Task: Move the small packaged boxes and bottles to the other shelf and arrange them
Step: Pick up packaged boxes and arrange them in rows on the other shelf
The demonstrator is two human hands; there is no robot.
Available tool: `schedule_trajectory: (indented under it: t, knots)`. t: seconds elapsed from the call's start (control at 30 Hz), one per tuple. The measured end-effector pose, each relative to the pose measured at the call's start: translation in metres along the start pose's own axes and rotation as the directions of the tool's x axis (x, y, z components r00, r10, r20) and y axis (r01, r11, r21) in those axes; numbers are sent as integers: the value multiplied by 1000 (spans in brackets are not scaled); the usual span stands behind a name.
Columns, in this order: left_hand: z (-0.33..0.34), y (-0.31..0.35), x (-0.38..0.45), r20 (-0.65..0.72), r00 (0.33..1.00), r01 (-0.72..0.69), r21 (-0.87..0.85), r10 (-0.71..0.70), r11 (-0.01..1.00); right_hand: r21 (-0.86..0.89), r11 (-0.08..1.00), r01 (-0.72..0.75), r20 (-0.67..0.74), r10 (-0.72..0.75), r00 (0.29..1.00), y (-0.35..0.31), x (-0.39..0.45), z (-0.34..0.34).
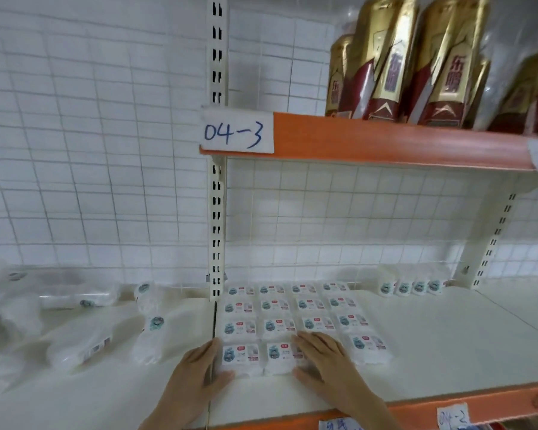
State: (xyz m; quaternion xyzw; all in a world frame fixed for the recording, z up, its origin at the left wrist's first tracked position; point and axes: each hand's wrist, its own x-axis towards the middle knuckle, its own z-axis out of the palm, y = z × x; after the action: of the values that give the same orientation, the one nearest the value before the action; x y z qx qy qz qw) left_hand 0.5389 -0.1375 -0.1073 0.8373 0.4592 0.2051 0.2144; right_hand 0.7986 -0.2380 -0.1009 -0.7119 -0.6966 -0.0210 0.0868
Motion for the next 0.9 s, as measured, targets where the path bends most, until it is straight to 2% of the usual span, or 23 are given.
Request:
schedule_trajectory:
  t: [0.03, 0.1, 0.13, 0.2, 0.27, 0.4, 0.53, 0.7, 0.9]
  knots:
    - [-2, 0, 3, -1, 999, -40, 15, 41, 999, 12, 1000, -9, -21, 9, 1000, 0, 0, 1]
    - [-4, -1, 6, 84, 991, -108, 90, 100, 990, 30, 999, -44, -7, 44, 999, -4, -2, -5]
    - [-3, -3, 4, 53, 989, -143, 141, 136, 980, 14, 998, -61, 19, 61, 998, -6, -4, -9]
    - [-1, 0, 5, 42, 996, -86, 65, 84, 994, -12, 1000, 0, -12, 0, 1000, -4, -1, -6]
    - [3, -5, 3, 45, 999, -16, 44, 14, 999, 46, 999, 8, 28, -9, 1000, -2, -1, 1]
    - [0, -2, -2, 97, 995, -23, 89, 14, 996, 35, 999, -7, 36, 6, 999, -4, -2, -1]
    - [-1, 0, -4, 89, 996, -20, 32, 17, 999, 65, 998, -14, 22, 13, 1000, -6, -2, -3]
    - [5, -4, 0, 26, 1000, -1, -7, 1, 1000, 108, 993, -46, -32, 50, 998, -11, -7, -8]
    - [6, -5, 1, -1, 1000, 5, -60, -5, 998, 77, 993, -88, -63, 93, 994, -9, -7, -6]
